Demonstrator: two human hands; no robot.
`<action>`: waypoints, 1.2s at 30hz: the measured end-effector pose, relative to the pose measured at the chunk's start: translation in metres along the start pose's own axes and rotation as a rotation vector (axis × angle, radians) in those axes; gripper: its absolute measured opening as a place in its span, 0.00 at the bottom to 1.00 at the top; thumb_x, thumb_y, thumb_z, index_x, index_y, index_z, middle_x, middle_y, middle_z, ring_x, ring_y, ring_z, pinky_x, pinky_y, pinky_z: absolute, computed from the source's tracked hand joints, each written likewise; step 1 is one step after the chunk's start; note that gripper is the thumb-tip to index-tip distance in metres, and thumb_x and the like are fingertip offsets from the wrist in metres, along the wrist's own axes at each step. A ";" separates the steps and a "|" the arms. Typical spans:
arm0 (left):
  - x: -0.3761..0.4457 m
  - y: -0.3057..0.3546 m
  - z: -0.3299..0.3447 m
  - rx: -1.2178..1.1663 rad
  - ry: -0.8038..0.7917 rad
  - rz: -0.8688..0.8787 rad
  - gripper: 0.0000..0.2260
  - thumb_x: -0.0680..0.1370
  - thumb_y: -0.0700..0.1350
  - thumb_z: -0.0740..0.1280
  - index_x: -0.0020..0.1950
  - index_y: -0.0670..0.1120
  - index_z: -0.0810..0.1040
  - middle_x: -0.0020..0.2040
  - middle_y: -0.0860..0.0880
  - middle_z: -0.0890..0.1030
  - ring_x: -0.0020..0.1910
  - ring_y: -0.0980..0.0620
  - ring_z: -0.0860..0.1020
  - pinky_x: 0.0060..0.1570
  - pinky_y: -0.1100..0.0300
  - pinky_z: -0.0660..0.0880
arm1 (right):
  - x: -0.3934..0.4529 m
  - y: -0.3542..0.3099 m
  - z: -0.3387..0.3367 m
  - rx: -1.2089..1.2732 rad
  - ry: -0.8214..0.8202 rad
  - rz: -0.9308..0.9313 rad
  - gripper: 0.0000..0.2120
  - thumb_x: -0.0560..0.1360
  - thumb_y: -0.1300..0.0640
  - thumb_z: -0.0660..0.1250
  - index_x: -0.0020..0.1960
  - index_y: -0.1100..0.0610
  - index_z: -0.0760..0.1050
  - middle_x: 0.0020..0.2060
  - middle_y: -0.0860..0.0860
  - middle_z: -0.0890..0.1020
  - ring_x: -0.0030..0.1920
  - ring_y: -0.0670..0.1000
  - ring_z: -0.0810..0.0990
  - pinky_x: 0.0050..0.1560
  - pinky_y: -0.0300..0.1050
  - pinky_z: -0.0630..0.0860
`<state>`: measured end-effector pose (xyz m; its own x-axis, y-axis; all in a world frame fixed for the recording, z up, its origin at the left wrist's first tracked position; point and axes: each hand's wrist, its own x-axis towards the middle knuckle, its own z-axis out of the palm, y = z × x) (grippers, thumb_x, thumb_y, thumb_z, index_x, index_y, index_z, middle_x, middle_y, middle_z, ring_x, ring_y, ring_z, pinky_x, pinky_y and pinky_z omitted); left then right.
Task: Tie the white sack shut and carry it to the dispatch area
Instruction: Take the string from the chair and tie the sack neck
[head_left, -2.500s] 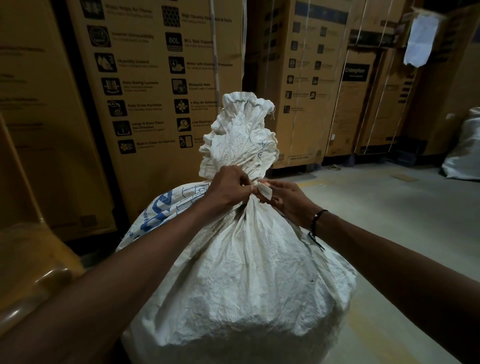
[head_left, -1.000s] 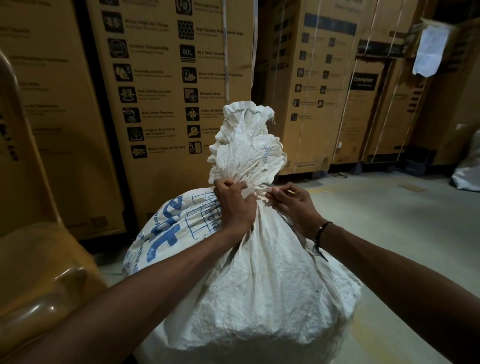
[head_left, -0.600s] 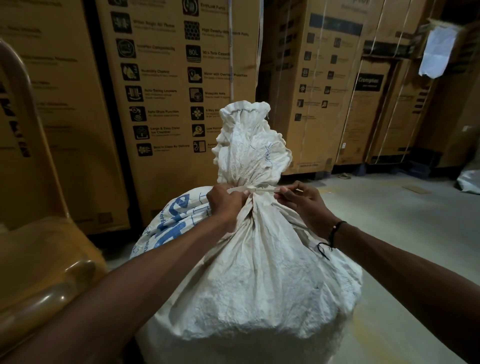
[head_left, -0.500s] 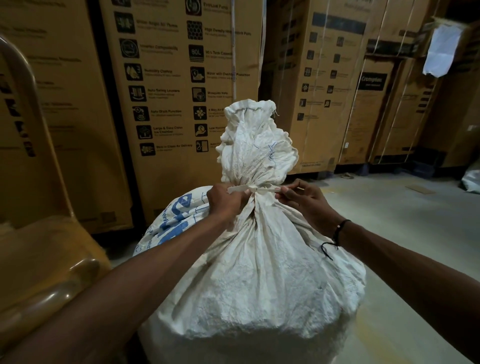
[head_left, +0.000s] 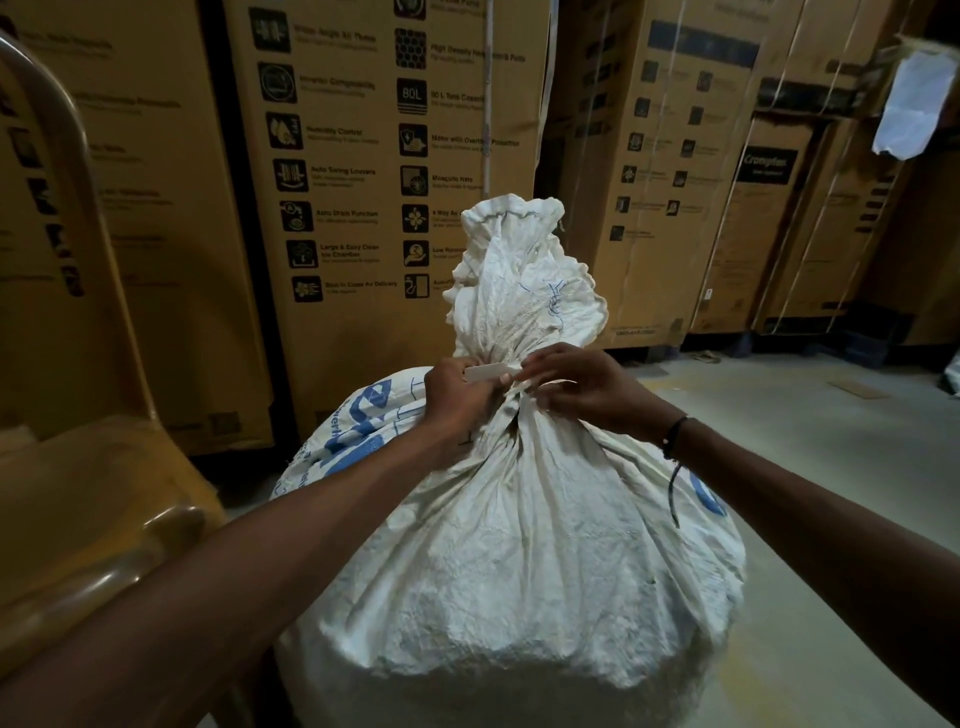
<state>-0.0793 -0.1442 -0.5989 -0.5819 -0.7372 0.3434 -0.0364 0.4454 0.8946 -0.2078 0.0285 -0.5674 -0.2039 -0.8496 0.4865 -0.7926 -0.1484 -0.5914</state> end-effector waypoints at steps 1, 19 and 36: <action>0.000 0.000 0.000 -0.005 0.006 0.002 0.08 0.75 0.48 0.80 0.47 0.45 0.86 0.37 0.52 0.81 0.36 0.56 0.77 0.29 0.68 0.69 | 0.005 0.001 0.000 -0.123 -0.021 -0.060 0.14 0.80 0.65 0.75 0.65 0.59 0.85 0.63 0.53 0.84 0.62 0.49 0.85 0.63 0.38 0.81; -0.005 0.013 0.014 -0.029 0.114 -0.171 0.15 0.72 0.46 0.79 0.56 0.40 0.88 0.50 0.44 0.88 0.48 0.48 0.84 0.35 0.61 0.73 | -0.009 -0.005 0.016 -0.363 0.087 -0.182 0.26 0.84 0.40 0.64 0.47 0.61 0.84 0.39 0.53 0.84 0.40 0.53 0.82 0.42 0.51 0.77; 0.001 0.005 0.000 0.009 0.003 -0.159 0.18 0.74 0.48 0.79 0.59 0.38 0.86 0.55 0.41 0.87 0.57 0.44 0.84 0.47 0.60 0.72 | -0.017 -0.013 0.019 -0.176 0.092 -0.015 0.15 0.84 0.49 0.71 0.45 0.57 0.86 0.38 0.55 0.86 0.41 0.60 0.84 0.44 0.58 0.78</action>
<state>-0.0802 -0.1428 -0.5936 -0.5655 -0.8005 0.1987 -0.1353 0.3277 0.9350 -0.1834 0.0355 -0.5805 -0.2364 -0.7968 0.5561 -0.8824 -0.0635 -0.4662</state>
